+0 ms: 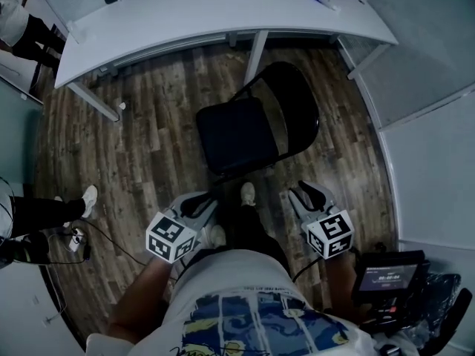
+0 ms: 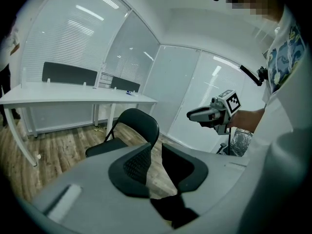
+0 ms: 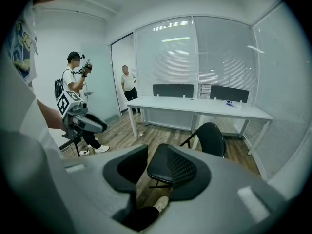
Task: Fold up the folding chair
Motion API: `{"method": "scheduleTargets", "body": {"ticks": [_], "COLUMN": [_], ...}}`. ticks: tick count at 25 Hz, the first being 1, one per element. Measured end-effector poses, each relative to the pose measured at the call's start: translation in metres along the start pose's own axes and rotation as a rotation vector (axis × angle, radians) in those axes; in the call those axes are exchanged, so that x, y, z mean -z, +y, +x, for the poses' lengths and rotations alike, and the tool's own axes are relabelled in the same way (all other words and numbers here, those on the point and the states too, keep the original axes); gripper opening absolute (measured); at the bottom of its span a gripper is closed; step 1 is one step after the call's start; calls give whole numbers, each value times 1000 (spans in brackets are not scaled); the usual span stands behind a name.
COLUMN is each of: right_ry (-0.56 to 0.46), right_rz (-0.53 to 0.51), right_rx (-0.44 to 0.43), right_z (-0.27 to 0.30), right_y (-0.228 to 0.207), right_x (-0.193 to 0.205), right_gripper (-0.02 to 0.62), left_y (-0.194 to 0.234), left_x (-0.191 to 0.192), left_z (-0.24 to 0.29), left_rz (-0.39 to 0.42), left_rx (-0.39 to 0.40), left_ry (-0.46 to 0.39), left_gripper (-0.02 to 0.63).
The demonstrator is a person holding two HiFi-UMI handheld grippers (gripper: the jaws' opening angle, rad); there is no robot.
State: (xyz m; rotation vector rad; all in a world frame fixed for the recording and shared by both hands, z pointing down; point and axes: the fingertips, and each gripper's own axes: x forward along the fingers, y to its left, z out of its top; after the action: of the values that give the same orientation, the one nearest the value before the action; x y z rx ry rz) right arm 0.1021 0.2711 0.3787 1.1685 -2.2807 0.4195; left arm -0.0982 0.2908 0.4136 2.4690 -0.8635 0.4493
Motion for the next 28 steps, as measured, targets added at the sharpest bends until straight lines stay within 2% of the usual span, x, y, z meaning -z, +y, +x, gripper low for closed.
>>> {"method": "scheduleTargets", "body": {"ticks": [4,10,19,28], "right_ry": [4,36,86,170], "right_rz": [-1,29,45,58], "right_rx": [12,7,21,66], "right_z": [1,45,86,132], "right_y": [-6,-95,-168,-244], "right_x": [-4,2,13,33], "right_gripper": [121,143,155,160], "left_y": [3,35,71,125], "left_x": [0,-12,-8,25], "left_z": [1,74,130,183], "left_rz": [-7,-43,-78,-168], "left_rx": [-7,-43,-96,-157], "left_ry": [0,41,62,109], "left_gripper": [84,114,160,187]}}
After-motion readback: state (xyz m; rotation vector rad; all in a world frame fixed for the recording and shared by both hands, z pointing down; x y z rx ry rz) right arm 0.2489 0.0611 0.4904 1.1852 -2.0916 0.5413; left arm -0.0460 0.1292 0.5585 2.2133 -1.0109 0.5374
